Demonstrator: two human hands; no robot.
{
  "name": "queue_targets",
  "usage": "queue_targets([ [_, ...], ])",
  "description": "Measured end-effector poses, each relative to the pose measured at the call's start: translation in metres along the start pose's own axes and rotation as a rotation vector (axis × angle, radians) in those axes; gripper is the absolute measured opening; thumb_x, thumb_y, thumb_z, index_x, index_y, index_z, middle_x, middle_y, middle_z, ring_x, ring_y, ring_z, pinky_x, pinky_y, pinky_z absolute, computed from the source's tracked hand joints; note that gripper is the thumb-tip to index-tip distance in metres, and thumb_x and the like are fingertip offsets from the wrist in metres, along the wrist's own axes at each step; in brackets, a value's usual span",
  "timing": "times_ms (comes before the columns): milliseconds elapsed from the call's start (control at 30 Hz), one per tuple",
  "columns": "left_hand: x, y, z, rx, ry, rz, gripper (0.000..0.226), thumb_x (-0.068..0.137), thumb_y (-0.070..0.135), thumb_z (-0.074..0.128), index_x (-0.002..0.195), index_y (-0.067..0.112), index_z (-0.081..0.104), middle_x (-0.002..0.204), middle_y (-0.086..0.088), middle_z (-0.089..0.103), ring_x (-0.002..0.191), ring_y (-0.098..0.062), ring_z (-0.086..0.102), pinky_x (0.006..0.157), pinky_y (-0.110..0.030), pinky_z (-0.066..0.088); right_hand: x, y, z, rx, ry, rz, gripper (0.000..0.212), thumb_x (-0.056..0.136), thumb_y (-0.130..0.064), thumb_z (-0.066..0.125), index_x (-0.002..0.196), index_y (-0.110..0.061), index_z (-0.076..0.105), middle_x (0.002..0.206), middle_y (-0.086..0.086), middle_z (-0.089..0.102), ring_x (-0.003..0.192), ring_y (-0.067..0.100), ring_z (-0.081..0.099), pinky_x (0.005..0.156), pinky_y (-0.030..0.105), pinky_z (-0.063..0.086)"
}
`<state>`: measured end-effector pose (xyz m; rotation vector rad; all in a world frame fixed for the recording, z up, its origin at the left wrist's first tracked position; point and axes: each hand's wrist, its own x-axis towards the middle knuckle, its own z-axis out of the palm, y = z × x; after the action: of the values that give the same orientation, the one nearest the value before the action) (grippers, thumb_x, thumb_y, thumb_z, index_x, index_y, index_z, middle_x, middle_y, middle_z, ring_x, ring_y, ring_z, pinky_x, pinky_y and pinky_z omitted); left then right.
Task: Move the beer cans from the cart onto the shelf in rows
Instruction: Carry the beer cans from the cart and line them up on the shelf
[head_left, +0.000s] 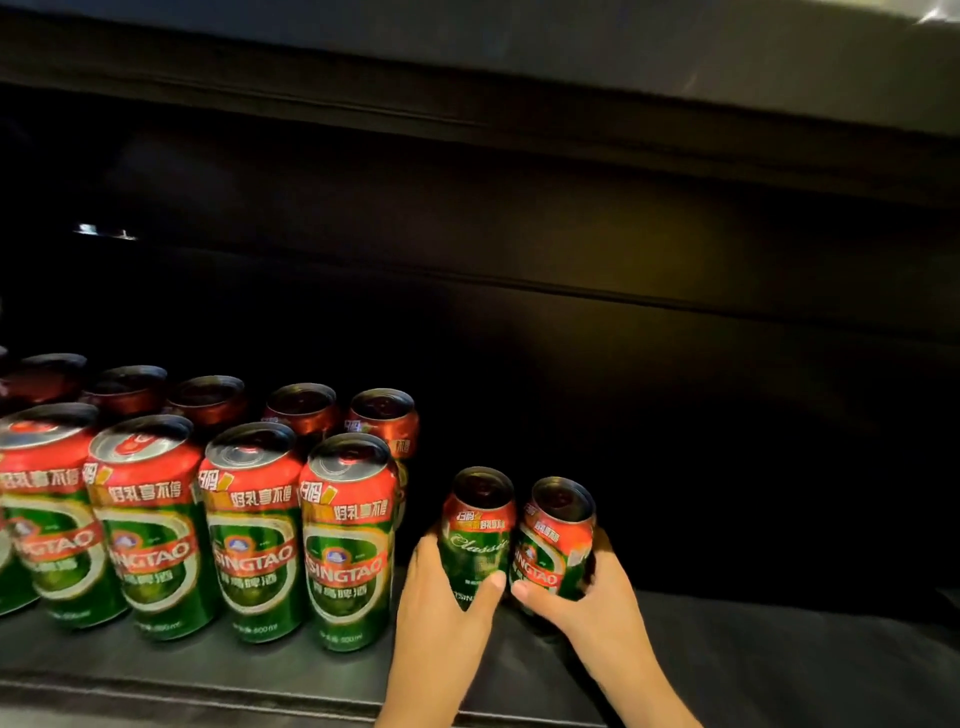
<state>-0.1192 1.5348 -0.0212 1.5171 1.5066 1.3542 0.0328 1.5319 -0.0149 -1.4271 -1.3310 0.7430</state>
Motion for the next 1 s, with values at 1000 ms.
queue_targets([
  [1000, 0.001, 0.003, 0.002, 0.098, 0.064, 0.039, 0.049, 0.071, 0.039, 0.075, 0.106, 0.018, 0.047, 0.102, 0.004, 0.041, 0.096, -0.012, 0.049, 0.081, -0.028, 0.044, -0.001, -0.004, -0.001, 0.024, -0.004, -0.019, 0.062, 0.067, -0.017, 0.083, 0.113, -0.031, 0.045, 0.103, -0.012, 0.062, 0.093, 0.002, 0.061, 0.072, 0.016, 0.047],
])
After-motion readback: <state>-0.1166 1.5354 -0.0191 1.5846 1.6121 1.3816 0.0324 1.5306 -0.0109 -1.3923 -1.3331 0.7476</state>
